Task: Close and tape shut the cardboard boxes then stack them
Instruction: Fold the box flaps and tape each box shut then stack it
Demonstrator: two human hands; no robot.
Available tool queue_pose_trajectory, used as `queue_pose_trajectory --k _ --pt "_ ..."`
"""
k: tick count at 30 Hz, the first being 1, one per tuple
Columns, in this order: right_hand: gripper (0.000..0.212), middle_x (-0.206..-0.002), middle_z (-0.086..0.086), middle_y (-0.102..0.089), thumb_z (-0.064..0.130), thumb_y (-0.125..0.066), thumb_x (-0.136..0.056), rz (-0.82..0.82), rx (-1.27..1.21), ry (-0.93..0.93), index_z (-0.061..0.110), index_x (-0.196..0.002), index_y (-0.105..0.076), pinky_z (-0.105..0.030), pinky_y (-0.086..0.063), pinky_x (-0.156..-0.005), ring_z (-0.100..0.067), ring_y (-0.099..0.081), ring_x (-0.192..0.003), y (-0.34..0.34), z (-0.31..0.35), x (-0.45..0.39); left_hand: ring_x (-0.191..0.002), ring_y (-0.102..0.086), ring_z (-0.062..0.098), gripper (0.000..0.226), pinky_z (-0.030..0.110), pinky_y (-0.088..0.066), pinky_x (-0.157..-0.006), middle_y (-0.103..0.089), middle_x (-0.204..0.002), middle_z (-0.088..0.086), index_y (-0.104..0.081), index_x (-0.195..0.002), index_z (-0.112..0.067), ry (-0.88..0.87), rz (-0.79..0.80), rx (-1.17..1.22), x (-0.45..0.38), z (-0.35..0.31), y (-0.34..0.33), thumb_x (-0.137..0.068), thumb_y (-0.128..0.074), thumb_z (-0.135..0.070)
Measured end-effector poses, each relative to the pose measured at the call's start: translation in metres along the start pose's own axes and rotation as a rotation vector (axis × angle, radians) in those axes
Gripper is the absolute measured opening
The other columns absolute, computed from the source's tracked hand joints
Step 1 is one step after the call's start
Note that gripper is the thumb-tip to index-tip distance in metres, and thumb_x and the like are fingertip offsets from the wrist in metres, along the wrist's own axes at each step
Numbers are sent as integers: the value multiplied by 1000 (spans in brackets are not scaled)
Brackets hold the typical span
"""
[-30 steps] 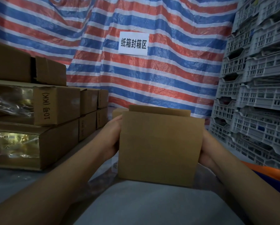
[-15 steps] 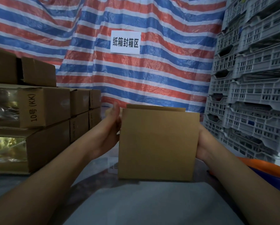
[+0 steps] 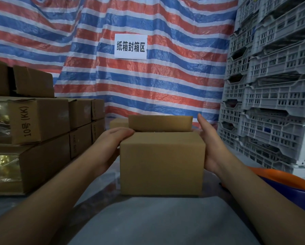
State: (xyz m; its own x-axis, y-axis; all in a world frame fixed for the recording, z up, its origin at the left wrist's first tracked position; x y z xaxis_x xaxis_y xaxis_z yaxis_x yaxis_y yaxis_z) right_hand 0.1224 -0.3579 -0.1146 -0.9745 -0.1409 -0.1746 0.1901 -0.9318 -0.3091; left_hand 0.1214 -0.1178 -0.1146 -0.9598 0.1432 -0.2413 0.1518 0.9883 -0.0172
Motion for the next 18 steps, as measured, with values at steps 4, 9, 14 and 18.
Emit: queue_pose_trajectory --k 4,9,14,18 --pt "59 -112 -13 -74 54 -68 -83 79 22 29 14 -126 -69 -31 -59 -70 -25 -75 -93 -2 10 4 -74 -64 16 24 30 -47 -70 -69 -84 8 -72 -104 -10 1 -18 21 -1 -1 1 -95 -58 -28" --pt "56 -112 -16 -74 32 -71 -80 113 42 13 11 -132 -62 -32 -59 -69 -25 -75 -91 1 9 4 -72 -64 16 23 29 -48 -68 -68 -83 9 -72 -103 -10 5 -22 39 -2 0 1 -95 -57 -26" --pt "46 -118 -14 -72 18 -63 -87 116 180 20 19 -133 -61 -32 -59 -70 -22 -74 -94 3 9 1 -83 -60 22 20 32 -46 -74 -66 -95 11 -70 -105 -10 7 -29 31 -3 -1 1 -95 -58 -22" --pt "47 -118 -15 -73 18 -64 -84 142 149 23 19 -131 -62 -31 -59 -68 -22 -74 -92 3 6 0 -75 -58 15 9 27 -45 -65 -65 -92 4 -65 -99 -21 -46 -67 90 -4 -2 2 -94 -60 -14"
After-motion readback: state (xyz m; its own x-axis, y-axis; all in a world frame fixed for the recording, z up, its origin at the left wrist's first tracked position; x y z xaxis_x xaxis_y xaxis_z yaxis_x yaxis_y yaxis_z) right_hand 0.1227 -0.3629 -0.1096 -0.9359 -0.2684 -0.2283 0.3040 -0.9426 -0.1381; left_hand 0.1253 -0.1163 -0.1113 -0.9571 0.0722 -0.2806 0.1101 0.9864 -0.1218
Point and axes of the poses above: each hand's wrist, its own x-axis away from the middle knuckle, its own y-axis out of the back of the hand, z = x × y, the point moved 5 cm from there along -x, towards the middle knuckle
